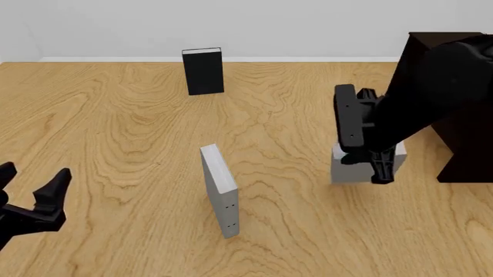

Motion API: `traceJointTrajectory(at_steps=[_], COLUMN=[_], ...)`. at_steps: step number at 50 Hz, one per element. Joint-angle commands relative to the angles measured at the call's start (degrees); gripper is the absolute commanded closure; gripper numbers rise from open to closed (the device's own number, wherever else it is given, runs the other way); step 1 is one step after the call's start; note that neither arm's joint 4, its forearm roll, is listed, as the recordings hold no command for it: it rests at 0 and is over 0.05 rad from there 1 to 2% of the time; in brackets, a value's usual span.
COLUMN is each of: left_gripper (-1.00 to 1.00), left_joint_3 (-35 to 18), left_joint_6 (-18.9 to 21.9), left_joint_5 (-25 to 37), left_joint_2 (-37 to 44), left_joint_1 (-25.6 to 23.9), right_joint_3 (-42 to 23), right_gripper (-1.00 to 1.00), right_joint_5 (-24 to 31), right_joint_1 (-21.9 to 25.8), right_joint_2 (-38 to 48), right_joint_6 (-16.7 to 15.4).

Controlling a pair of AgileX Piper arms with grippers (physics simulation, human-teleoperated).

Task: Pick up the book on the right and place it on the cabinet shelf.

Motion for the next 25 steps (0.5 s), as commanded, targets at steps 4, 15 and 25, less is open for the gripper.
traceJointTrajectory(at_steps=[4,15,25], left_gripper=[-1.00,-1.00,-1.00], left_joint_3=[0.00,0.00,0.00], left_joint_6=[-0.17,0.03,-0.13], left_joint_5=[1.88,2.40,2.66], left_joint_2=[-2.84,-3.74,-3.88], left_joint_1=[-0.61,-0.77,-0.61], right_joint_3=[4.02,6.92,12.38], right_gripper=[1.00,1.00,1.00], right_joint_5=[-1.37,-5.57,-14.73], right_joint_1=[-3.37,-0.64,-0.93], right_joint_2=[-11.06,-18.17,-22.53], right_joint_6=[-4.83,-4.34,-6.51])
